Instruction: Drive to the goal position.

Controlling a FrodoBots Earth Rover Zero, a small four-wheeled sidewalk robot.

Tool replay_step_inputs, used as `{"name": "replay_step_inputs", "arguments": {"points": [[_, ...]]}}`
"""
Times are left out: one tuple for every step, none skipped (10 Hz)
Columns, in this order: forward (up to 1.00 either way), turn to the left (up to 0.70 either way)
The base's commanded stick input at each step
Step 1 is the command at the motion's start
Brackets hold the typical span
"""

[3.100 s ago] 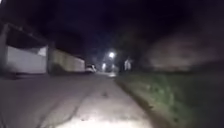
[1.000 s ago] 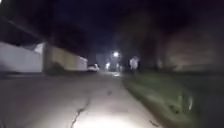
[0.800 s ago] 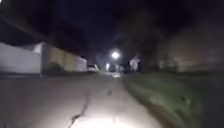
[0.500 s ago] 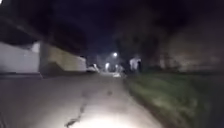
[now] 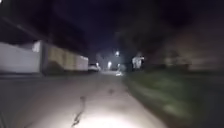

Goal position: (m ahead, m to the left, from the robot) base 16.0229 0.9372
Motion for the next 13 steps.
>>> {"name": "replay_step_inputs", "arguments": {"points": [[0.70, -0.21], [0.70, 0.02], [0.70, 0.00], [0.70, -0.29], [0.70, -0.35], [0.70, -0.34], [0.70, -0.04], [0.70, -0.05], [0.70, -0.15], [0.70, -0.35], [0.70, -0.35], [0.70, -0.30], [0.70, -0.11]]}}
